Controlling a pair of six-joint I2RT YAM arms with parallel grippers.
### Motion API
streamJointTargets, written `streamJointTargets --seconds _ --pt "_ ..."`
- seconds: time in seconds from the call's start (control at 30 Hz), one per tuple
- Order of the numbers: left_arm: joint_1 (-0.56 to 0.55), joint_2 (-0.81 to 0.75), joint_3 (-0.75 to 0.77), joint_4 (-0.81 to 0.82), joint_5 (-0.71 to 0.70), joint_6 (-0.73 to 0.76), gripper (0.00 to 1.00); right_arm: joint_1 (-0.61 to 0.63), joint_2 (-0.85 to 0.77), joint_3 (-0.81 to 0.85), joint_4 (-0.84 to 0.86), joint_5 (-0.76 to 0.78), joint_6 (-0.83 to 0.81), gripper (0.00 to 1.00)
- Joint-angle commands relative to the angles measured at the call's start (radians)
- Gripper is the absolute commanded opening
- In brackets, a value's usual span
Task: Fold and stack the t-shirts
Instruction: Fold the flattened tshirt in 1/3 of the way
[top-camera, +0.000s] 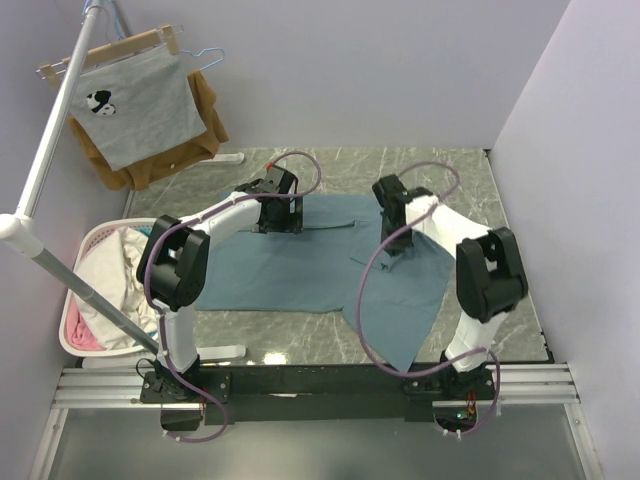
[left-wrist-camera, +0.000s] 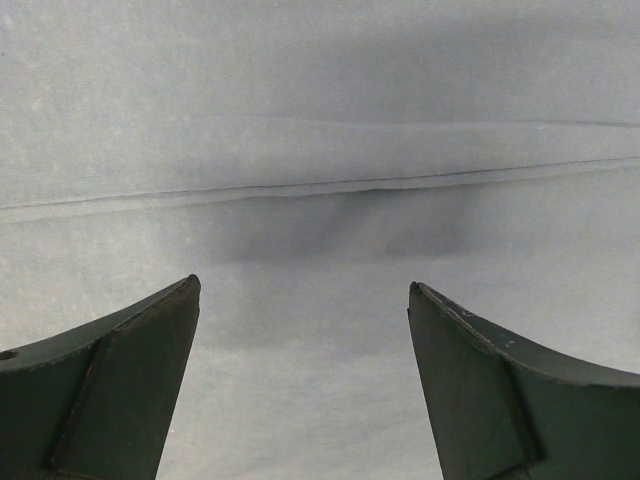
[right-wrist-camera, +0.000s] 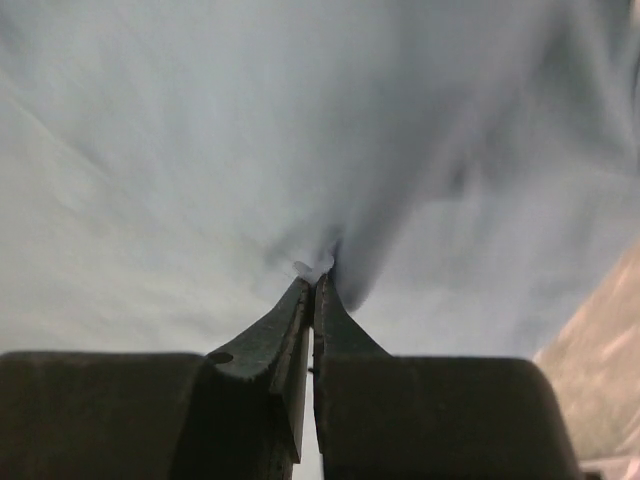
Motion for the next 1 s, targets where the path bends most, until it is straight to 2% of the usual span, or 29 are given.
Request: streamJointTargets --seconds 0.0,0.03,0.07,0.1,0.13,0.17,0.27,0.3,0.4,0.63,0.8,0.97 --pt "0.002 -0.037 -0.006 0.027 0.022 0.003 0.9 0.037 -0.117 -0.211 0.014 0.022 0.113 0.07" --pt "0.002 -0.035 -0.006 0.028 0.023 0.002 0.9 0.038 -0.151 -0.239 0.014 0.031 0.148 0.23" --pt "0.002 -0.035 -0.006 0.03 0.023 0.002 0.9 0.043 -0.163 -0.262 0.007 0.054 0.165 0.34" --pt "0.002 -0.035 -0.007 0.03 0.026 0.005 0.9 0.046 -0.18 -0.291 0.009 0.068 0.184 0.56" --pt "0.002 -0.034 -0.006 0.03 0.026 0.005 0.9 0.049 -0.206 -0.297 0.01 0.076 0.204 0.69" --pt "0.002 -0.035 -0.006 0.03 0.022 0.003 0.9 0.049 -0.22 -0.296 0.01 0.086 0.213 0.74" --pt "0.002 -0.038 -0.006 0.028 0.005 0.003 0.9 0.049 -0.26 -0.257 0.027 0.128 0.221 0.78" --pt "0.002 -0.041 -0.007 0.03 -0.001 0.002 0.9 0.047 -0.264 -0.224 0.038 0.152 0.221 0.83" --pt "0.003 -0.055 -0.008 0.03 -0.033 0.002 0.91 0.034 -0.234 -0.15 0.099 0.163 0.187 0.86" --pt "0.058 -0.075 -0.018 0.036 -0.058 -0.006 0.93 -0.084 0.051 0.034 0.185 0.002 0.089 0.84" --pt "0.121 -0.06 -0.049 0.05 -0.05 -0.015 0.93 -0.179 0.144 0.098 0.207 -0.064 0.058 0.84" --pt "0.174 -0.018 -0.05 0.058 -0.052 -0.02 0.93 -0.253 0.237 0.177 0.149 -0.098 0.037 0.84"
